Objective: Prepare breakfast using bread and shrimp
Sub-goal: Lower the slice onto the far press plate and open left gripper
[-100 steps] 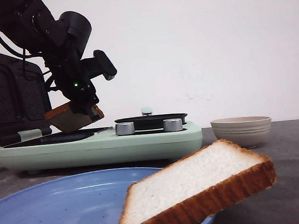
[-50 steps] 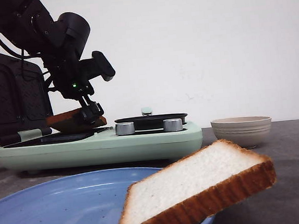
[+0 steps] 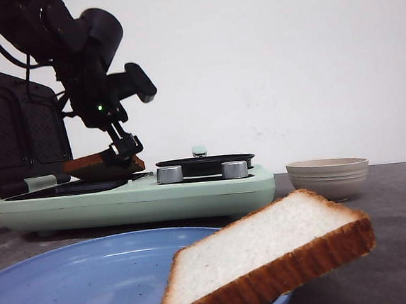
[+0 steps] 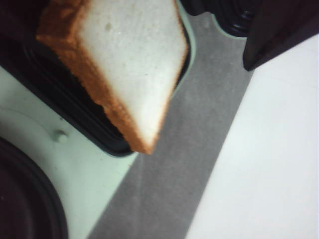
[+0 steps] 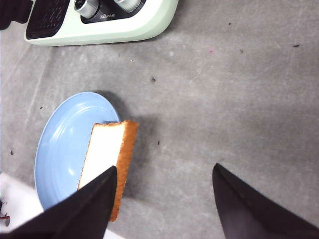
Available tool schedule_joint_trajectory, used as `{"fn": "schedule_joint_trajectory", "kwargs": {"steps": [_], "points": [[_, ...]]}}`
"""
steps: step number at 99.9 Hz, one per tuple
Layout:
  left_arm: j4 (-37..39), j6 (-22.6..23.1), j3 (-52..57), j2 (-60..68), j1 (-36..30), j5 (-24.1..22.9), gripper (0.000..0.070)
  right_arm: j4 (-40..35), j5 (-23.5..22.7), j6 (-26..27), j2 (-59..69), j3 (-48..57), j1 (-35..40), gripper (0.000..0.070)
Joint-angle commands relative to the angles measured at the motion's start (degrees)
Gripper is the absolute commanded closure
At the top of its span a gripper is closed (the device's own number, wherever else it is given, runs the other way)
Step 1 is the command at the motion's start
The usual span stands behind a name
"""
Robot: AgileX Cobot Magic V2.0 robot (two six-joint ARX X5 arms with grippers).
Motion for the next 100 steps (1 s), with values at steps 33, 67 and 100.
{"fn": "schedule_joint_trajectory", "kwargs": {"steps": [33, 67, 100], "points": [[-0.26, -1.73, 1.38, -1.79, -0.2, 0.98, 0.0018, 0.48, -0.11, -0.83, 0.2, 0.66, 0.22, 0.0324], [-0.96, -2.62, 1.38, -1.99, -0.52, 3.85, 0.0, 0.48, -0.13, -0.85, 0.2, 0.66, 0.22, 0.0324], [-1.7, -7.96, 1.38, -2.16, -0.92, 6.6, 0.0, 0.48, -0.13, -0.85, 0.2, 0.66, 0.22, 0.0324]]}}
